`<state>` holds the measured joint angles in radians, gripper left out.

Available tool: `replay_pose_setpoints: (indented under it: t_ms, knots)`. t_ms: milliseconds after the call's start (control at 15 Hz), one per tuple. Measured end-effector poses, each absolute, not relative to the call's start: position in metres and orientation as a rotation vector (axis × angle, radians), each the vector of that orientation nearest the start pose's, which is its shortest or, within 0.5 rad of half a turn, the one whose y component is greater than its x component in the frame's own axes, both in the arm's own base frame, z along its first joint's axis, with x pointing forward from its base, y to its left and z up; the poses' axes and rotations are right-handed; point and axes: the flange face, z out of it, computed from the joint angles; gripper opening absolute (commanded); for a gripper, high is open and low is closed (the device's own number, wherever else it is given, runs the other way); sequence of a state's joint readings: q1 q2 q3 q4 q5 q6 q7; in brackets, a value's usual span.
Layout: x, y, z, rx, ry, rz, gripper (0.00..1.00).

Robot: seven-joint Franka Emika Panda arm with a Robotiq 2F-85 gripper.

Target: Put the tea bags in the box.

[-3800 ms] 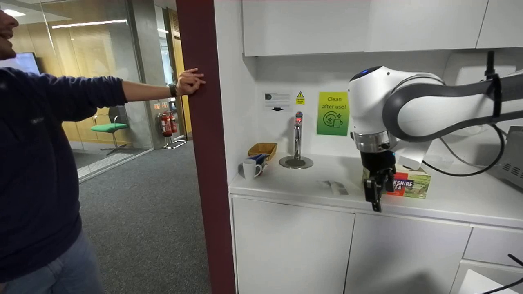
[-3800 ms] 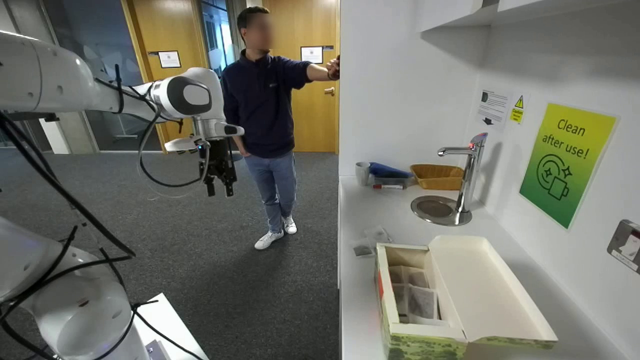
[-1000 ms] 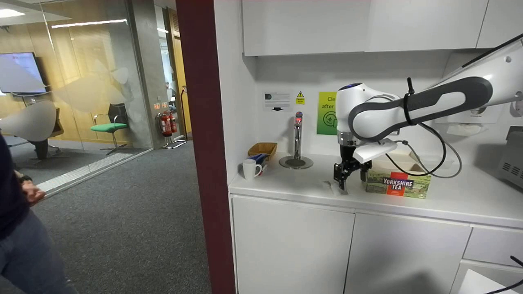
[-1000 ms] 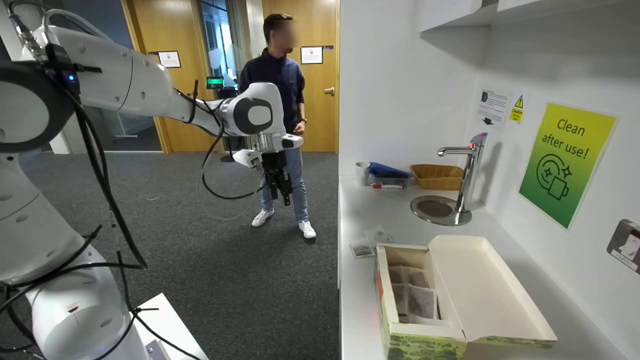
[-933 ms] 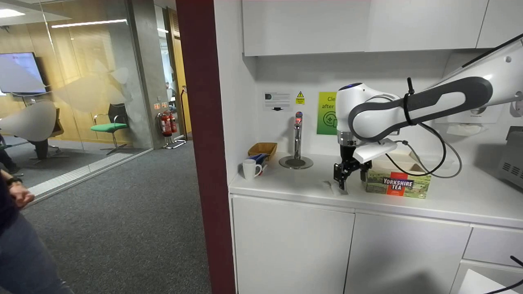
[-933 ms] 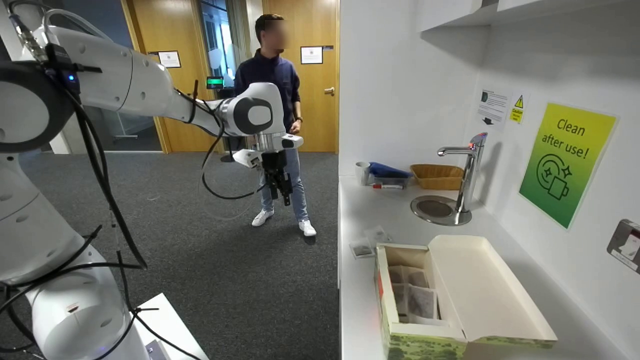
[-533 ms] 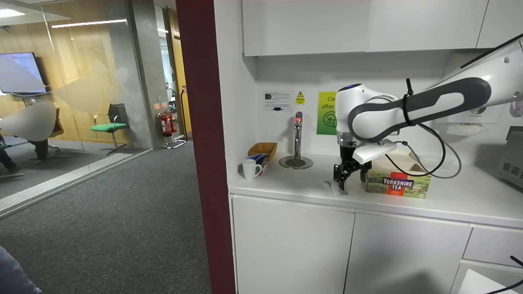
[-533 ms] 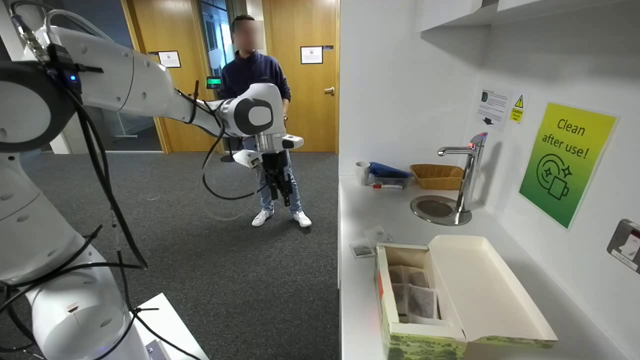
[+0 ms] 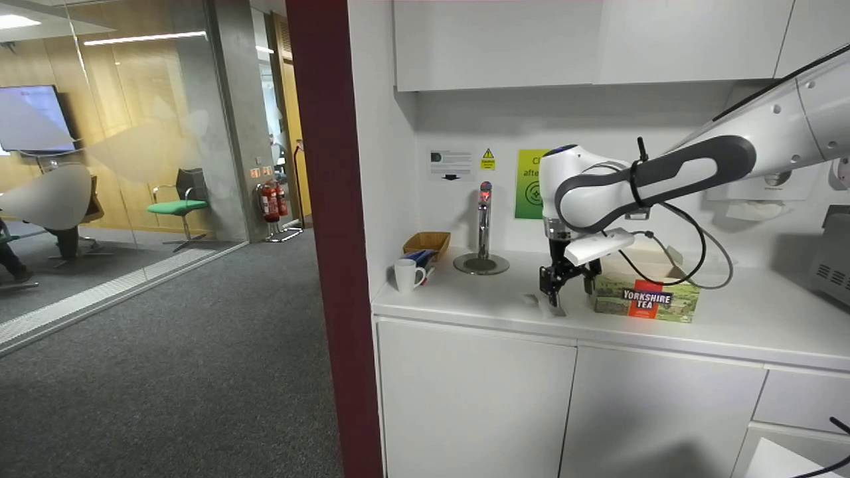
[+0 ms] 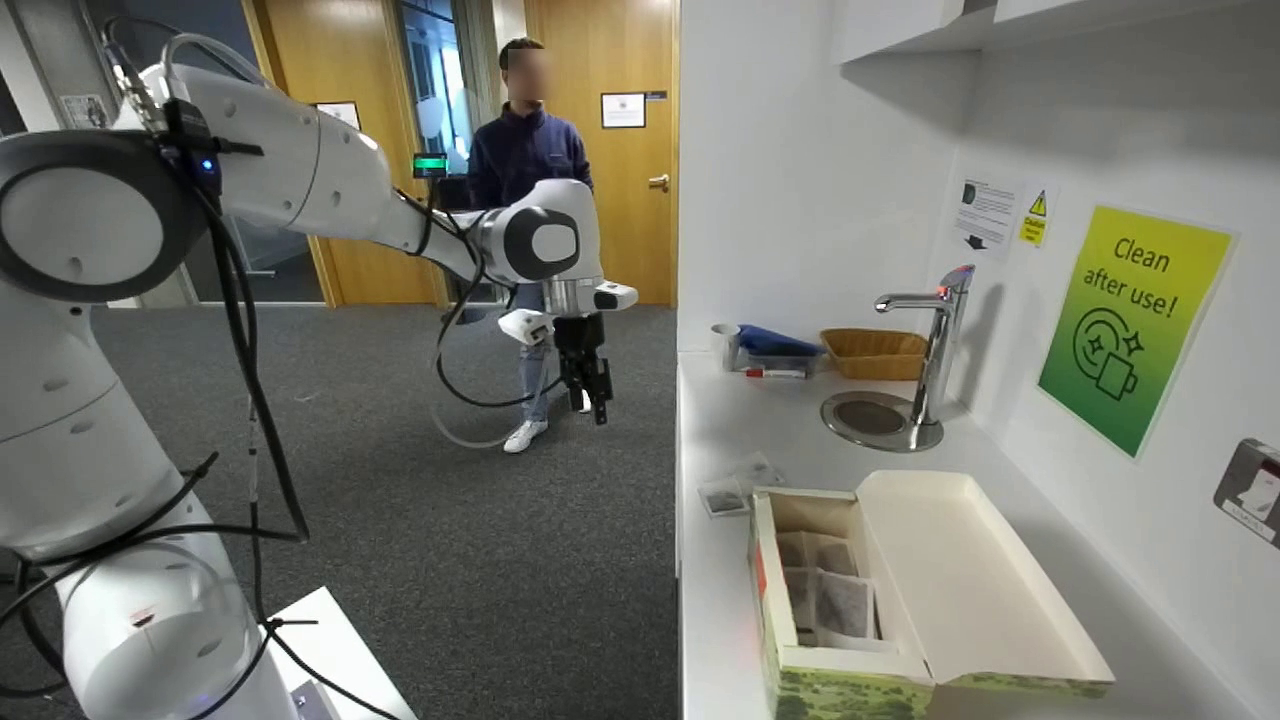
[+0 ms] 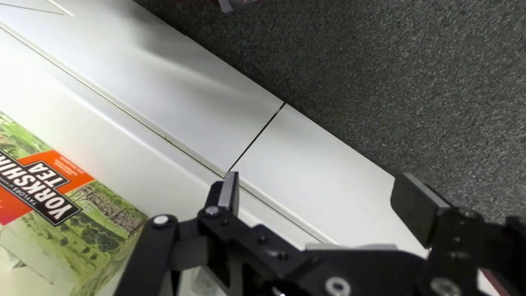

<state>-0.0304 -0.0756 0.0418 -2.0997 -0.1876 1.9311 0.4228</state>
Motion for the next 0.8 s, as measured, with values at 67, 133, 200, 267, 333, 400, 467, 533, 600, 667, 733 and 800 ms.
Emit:
replay_pose_setpoints:
  t_ms: [67,133,200,267,333,400,467,533,600,667,733,800]
  knots:
    - [0.526,-0.015,0.445,-3.292,0.587,0.083,1.0]
    - [0.533,-0.022,0.444,-3.299,0.615,0.078,1.0]
    - [0.542,-0.03,0.442,-3.308,0.645,0.07,1.0]
    - [0.551,-0.038,0.439,-3.317,0.677,0.058,1.0]
    - [0.559,-0.046,0.436,-3.325,0.707,0.043,1.0]
    - [0.569,-0.054,0.433,-3.324,0.728,0.025,1.0]
    - [0.578,-0.061,0.43,-3.319,0.744,0.004,1.0]
    - [0.587,-0.067,0.427,-3.312,0.759,-0.018,1.0]
    - [0.596,-0.073,0.424,-3.304,0.775,-0.043,1.0]
    - [0.605,-0.079,0.421,-3.295,0.791,-0.061,1.0]
    - [0.612,-0.084,0.418,-3.284,0.81,-0.068,1.0]
    - [0.617,-0.087,0.415,-3.263,0.827,-0.058,1.0]
